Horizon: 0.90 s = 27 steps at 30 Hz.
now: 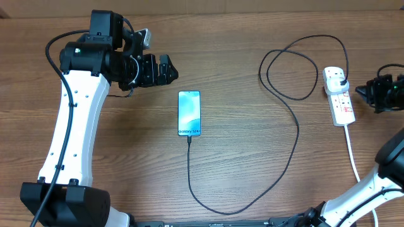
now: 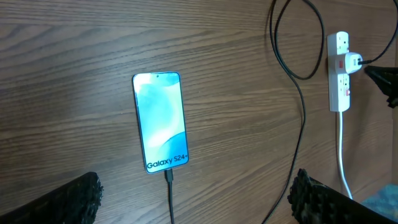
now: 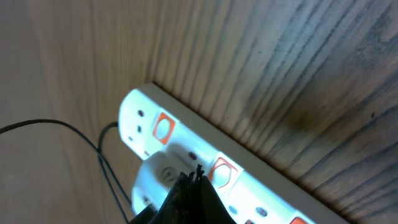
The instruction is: Plug charger to phone and switch on socket
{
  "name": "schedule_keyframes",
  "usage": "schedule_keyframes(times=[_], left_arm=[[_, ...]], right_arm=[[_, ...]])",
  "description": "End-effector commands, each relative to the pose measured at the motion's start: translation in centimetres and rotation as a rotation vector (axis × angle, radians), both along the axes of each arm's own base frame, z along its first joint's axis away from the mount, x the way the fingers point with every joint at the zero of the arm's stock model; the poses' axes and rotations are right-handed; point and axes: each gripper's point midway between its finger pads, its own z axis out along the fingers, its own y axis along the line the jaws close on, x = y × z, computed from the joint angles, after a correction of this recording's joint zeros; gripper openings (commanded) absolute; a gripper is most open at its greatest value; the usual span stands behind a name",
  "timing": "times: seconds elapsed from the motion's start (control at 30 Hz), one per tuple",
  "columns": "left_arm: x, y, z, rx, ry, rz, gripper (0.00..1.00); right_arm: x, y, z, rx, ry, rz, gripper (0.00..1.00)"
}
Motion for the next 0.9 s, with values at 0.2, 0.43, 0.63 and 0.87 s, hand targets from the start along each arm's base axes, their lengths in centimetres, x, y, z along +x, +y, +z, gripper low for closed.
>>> schedule_keyframes(times=[0.2, 0.43, 0.63, 0.87], left_arm=[[0.2, 0.1, -0.1, 0.005, 0.001, 0.006, 1.0], [0.2, 0.1, -0.1, 0.005, 0.001, 0.006, 1.0], [0.2, 0.1, -0.1, 0.005, 0.001, 0.006, 1.0], [0.2, 0.1, -0.1, 0.005, 0.001, 0.006, 1.0]], right_arm=[[0.8, 0.2, -1.3, 0.038, -0.02, 0.017, 0.04], [1.5, 1.2, -1.3, 0.092, -0.089, 0.036, 0.04], [0.8, 1.7, -2.6, 0.102, -0.078, 0.035, 0.04], [0.4, 2.3, -3.5, 0.128, -0.075, 0.022, 0.04]])
